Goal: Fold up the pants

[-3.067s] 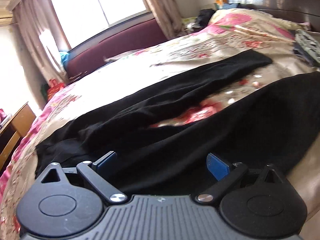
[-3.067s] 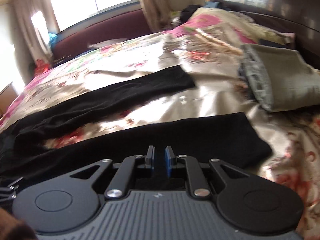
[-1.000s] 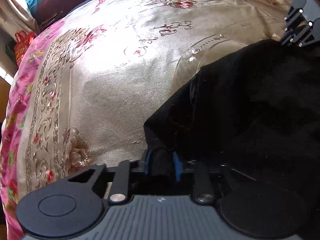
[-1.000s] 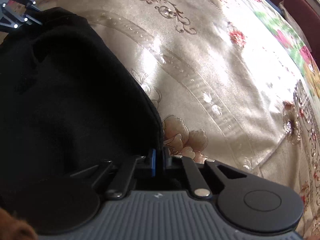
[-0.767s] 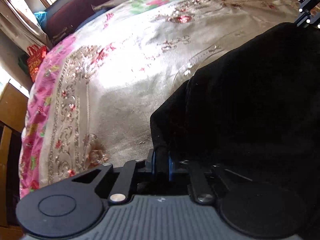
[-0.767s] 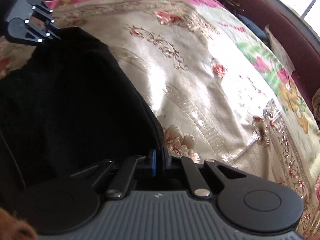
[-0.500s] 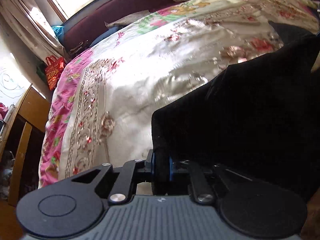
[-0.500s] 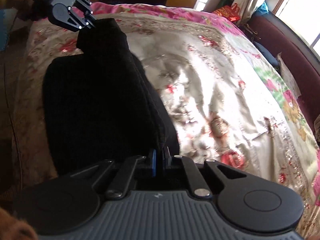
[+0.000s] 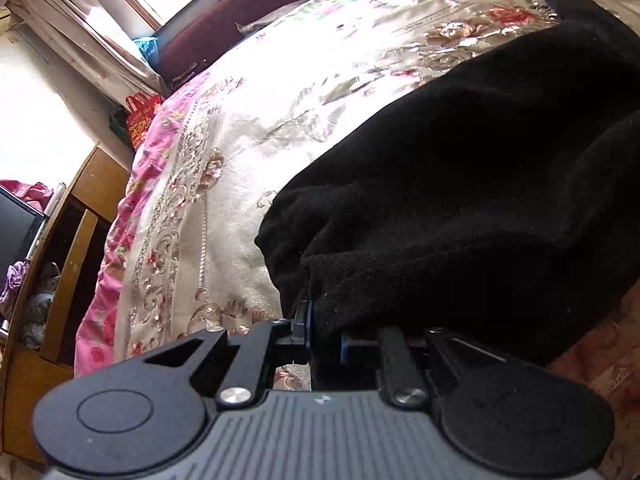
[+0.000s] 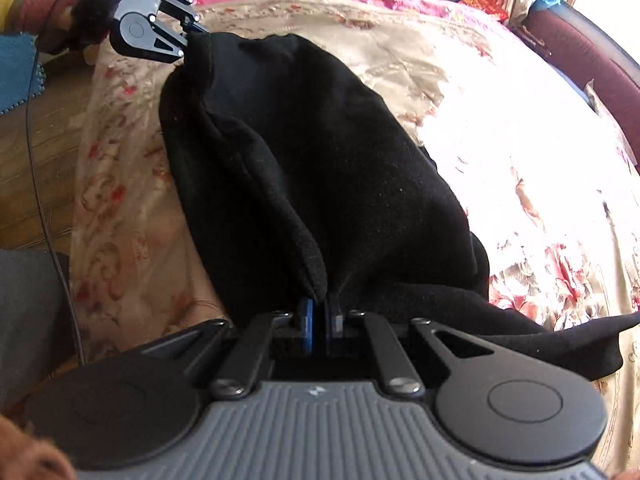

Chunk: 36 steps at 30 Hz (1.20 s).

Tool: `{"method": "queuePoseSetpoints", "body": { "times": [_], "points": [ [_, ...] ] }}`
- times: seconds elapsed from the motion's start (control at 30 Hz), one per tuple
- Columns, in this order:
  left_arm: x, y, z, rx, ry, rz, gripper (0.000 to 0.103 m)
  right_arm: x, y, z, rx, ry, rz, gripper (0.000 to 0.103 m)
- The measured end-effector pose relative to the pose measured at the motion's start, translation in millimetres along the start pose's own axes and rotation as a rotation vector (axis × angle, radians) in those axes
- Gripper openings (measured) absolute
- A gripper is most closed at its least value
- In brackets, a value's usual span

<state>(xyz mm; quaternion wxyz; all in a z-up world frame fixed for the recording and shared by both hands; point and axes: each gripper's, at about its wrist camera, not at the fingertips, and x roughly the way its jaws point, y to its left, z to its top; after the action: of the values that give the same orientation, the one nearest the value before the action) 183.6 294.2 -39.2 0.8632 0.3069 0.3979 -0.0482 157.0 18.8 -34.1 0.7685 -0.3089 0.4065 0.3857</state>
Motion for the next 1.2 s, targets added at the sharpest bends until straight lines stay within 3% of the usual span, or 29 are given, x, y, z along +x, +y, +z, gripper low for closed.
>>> {"method": "queuePoseSetpoints", "body": {
  "times": [0.17, 0.27, 0.4, 0.47, 0.53, 0.63, 0.7, 0.77, 0.87, 0.9, 1.03, 1.1, 1.2],
  "points": [
    [13.6, -25.1, -28.8, 0.112, 0.058, 0.091, 0.032, 33.9, 22.1, -9.5, -0.081, 0.086, 0.007, 0.008],
    [11.7, -29.1, -34.2, 0.151, 0.039, 0.14, 0.037, 33.9, 26.7, -11.2, -0.116, 0.047, -0.016, 0.011],
    [-10.8, -22.7, -30.6, 0.094, 0.05, 0.158, 0.039, 16.3, 14.5, -17.6, -0.06, 0.031, -0.013, 0.011],
    [-26.0, -21.0, -24.2, 0.047, 0.028, 0.155, 0.039, 5.4, 7.8, -27.6, -0.004, 0.033, 0.006, 0.011],
    [-40.9, -29.1, -11.6, 0.028, -0.02, 0.165, 0.039, -4.5, -4.8, -33.5, 0.056, 0.032, -0.028, 0.011],
    [-58.1, -52.2, 14.1, 0.015, -0.128, 0.128, 0.041, -17.9, -46.2, -45.1, 0.265, 0.022, -0.083, 0.011],
    [-64.5, -75.4, 30.7, 0.018, -0.209, 0.085, 0.044, -20.3, -84.3, -58.5, 0.43, 0.003, -0.175, 0.016],
    [-71.8, -103.1, 47.6, 0.031, -0.294, 0.01, 0.046, -13.6, -125.2, -73.8, 0.593, -0.008, -0.252, 0.023],
    [-84.4, -142.1, 65.2, 0.06, -0.429, -0.054, 0.053, 5.8, -180.8, -101.1, 0.835, -0.044, -0.3, 0.024],
    [-89.9, -154.4, 71.6, 0.041, -0.456, -0.122, 0.056, 13.7, -196.4, -108.8, 0.921, -0.048, -0.32, 0.026],
    [-93.6, -201.9, 91.6, 0.042, -0.495, -0.248, 0.059, 33.5, -240.9, -135.3, 1.145, -0.082, -0.385, 0.028],
    [-86.7, -224.8, 103.4, 0.027, -0.481, -0.292, 0.06, 35.3, -258.4, -150.8, 1.279, -0.131, -0.37, 0.029],
    [-75.9, -250.1, 115.1, 0.048, -0.476, -0.319, 0.06, 35.4, -276.0, -156.2, 1.364, -0.201, -0.344, 0.029]
  ]
}}
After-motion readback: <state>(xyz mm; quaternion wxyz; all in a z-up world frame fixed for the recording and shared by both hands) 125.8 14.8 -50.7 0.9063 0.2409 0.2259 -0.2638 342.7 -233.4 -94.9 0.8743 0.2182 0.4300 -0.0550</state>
